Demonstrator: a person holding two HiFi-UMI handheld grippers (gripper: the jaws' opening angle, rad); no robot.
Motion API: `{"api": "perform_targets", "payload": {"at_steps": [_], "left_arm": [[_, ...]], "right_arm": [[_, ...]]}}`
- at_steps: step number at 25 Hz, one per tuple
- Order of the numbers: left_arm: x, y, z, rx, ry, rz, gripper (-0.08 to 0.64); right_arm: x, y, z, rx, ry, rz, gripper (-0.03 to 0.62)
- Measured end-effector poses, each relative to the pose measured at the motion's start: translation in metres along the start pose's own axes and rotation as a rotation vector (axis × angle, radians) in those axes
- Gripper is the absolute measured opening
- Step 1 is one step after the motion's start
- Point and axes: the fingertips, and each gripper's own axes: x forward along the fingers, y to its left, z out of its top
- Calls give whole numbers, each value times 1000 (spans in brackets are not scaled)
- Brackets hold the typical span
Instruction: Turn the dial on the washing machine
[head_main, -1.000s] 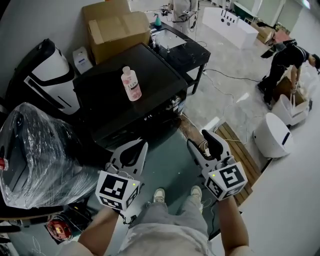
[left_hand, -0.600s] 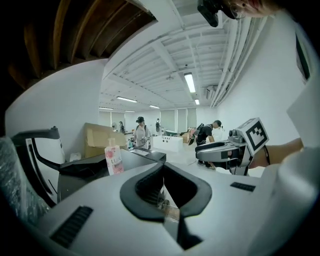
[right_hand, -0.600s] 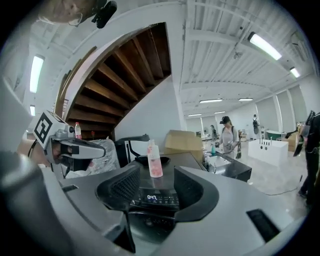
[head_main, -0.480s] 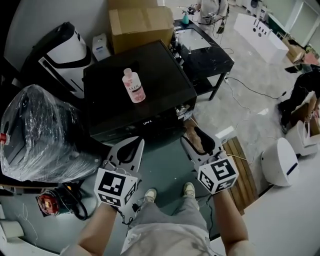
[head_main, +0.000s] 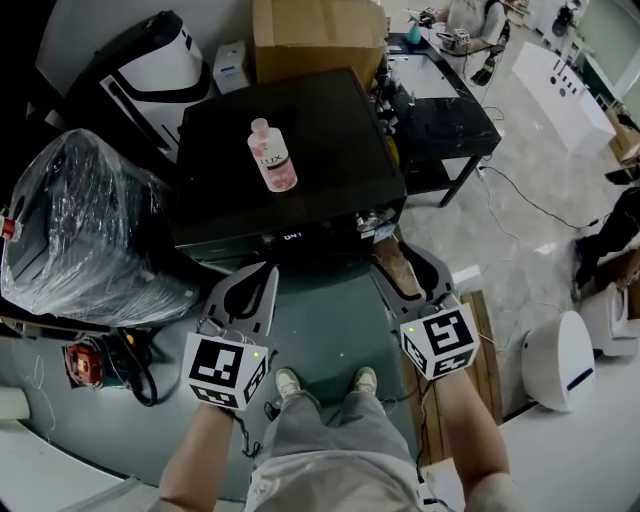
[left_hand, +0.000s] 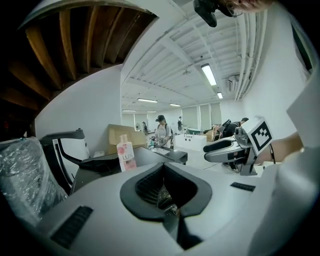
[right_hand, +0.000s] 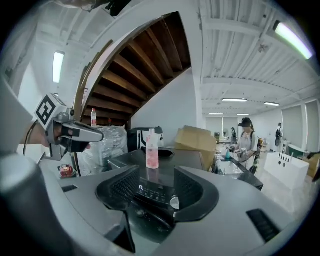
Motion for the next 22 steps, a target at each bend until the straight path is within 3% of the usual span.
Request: {"api": "perform_targets", "payload": {"at_steps": [9,22], "left_arm": [[19,23,-42,1,-4,68,20],[69,33,-106,19,-14,33,20]], "right_arm": [[42,-21,-26,-51,-5,-41,238],[105,-27,-93,-77,13,-61,235]]}}
